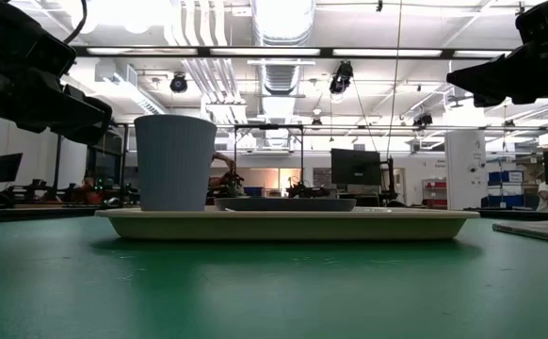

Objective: Pick and place plate/cup/fork/spoon on tray
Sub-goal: Return to Home Position

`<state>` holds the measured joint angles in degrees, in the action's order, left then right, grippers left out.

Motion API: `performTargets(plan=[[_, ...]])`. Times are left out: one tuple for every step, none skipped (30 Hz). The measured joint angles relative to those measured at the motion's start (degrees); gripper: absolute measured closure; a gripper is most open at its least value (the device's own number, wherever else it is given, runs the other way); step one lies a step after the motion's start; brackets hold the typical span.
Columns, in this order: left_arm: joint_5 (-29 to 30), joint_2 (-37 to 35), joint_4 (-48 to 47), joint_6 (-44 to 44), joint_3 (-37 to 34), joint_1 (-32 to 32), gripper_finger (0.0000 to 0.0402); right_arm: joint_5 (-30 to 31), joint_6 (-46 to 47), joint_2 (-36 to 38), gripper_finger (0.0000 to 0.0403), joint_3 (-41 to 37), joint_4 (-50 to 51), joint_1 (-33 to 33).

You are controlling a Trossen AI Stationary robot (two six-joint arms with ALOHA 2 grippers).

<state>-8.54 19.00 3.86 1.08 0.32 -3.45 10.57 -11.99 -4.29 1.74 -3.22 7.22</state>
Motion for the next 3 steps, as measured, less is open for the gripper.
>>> performTargets(plan=[[0.00,0.00,0.00,0.00,0.00,0.01,0.0402,0.00,0.00,0.00,0.0355,0.00,0.00,-0.02],[0.00,0.02,0.00,0.00,0.00,0.00,0.0402,0.02,0.00,0.00,0.0355,0.00,0.00,0.00],[0.00,0.04,0.00,0.00,0.00,0.01,0.0402,0.01,0.00,0.00,0.0355,0.00,0.00,0.00]])
